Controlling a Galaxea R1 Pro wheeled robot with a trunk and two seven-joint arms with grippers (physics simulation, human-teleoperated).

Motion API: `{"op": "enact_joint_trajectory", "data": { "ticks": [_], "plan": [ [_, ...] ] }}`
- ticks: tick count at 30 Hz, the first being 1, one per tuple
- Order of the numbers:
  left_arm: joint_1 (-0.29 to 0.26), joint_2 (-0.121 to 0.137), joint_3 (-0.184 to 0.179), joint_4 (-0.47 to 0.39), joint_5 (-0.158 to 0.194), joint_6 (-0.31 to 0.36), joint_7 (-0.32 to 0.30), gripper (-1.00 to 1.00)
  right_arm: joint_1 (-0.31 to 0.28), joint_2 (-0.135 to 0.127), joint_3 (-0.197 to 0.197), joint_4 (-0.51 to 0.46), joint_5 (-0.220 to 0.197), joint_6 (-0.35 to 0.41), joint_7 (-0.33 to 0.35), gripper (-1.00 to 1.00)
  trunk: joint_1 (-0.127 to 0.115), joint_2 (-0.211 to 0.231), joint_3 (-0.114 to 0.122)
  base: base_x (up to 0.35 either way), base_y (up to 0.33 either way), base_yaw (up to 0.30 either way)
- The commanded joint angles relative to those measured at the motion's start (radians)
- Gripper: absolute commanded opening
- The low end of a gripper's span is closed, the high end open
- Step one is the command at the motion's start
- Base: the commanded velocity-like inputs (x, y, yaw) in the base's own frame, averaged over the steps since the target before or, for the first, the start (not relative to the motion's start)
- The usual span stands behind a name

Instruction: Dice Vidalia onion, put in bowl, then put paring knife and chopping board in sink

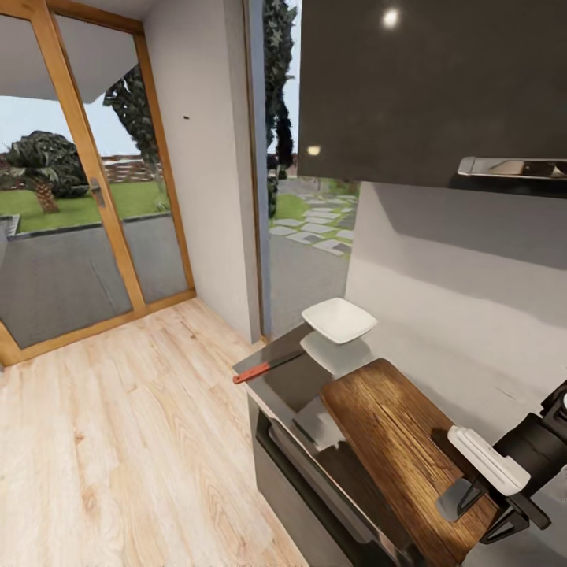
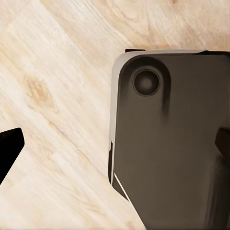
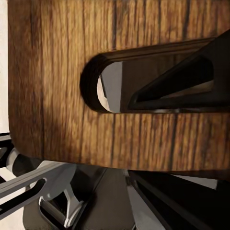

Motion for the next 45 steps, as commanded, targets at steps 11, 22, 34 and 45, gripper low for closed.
{"op": "enact_joint_trajectory", "data": {
  "ticks": [11,22,34,45],
  "plan": [
    [0.000,0.000,0.003,0.002,0.002,-0.006,0.000,1.00,-0.003,-0.007,0.003,-0.001,-0.004,-0.007,0.000,-1.00,0.000,-0.001,-0.019,0.000,-0.125,0.000],
    [0.000,0.000,0.003,0.002,0.002,-0.007,0.000,1.00,-0.003,0.001,0.004,0.001,-0.004,-0.007,0.000,-1.00,0.000,-0.001,-0.030,0.000,-0.059,0.000],
    [0.000,0.000,0.003,0.002,0.002,-0.007,0.000,1.00,-0.003,0.004,0.004,0.001,-0.003,-0.007,0.000,-1.00,0.000,-0.001,-0.030,0.000,0.000,0.000],
    [0.000,0.000,0.003,0.002,0.002,-0.007,0.000,1.00,-0.003,0.003,0.004,0.001,-0.003,-0.006,0.000,-1.00,0.000,-0.001,-0.035,0.000,0.000,0.029]
  ]
}}
